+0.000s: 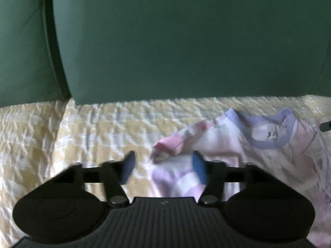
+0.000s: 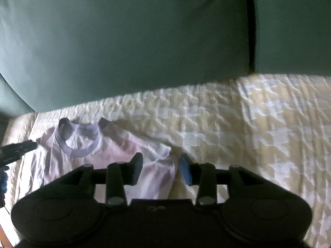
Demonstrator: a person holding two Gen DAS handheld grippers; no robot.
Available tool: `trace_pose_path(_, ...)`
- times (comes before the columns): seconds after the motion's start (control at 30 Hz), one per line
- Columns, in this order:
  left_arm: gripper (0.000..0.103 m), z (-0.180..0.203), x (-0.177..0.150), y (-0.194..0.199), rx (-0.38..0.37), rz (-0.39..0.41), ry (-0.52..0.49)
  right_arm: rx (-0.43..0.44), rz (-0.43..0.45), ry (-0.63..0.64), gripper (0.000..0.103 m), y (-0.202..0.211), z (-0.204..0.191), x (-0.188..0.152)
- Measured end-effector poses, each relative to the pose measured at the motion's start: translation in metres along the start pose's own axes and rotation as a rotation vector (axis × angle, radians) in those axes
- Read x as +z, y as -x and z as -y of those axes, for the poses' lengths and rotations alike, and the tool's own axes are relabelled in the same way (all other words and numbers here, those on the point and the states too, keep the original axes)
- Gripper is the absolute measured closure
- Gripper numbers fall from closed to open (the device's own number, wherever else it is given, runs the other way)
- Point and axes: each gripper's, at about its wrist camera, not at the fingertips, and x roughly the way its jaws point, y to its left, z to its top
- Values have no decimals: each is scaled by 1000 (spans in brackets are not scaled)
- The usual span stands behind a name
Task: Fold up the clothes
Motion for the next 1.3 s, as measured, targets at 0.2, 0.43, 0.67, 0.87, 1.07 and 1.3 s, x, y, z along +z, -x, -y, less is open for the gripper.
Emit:
trace_pose_path(0.2, 41, -2, -5, -17, -27, -44, 16, 8, -27, 67, 0, -17, -11, -10)
trace_pose_path(0.43, 18, 12, -5, -29, -16, -15, -10, -94, -3, 159, 0, -28, -24, -9)
trace_pose_path(0.67, 78, 16, -5, -29, -37, 28, -14, -116, 24, 292, 0, -27, -39, -27)
trace_pose_path(0.87, 96, 28, 9, -33, -42, 44, -54, -41, 20, 273, 0, -23, -34, -16)
trace_pose_path(1.07, 97, 30, 36, -38, 25, 103, -56, -135, 117, 289, 0, -27, -44, 13)
trace_pose_path(1.3, 97, 31, 27, 0, -3, 176, -56, -105, 151, 325, 0, -4, -54, 3)
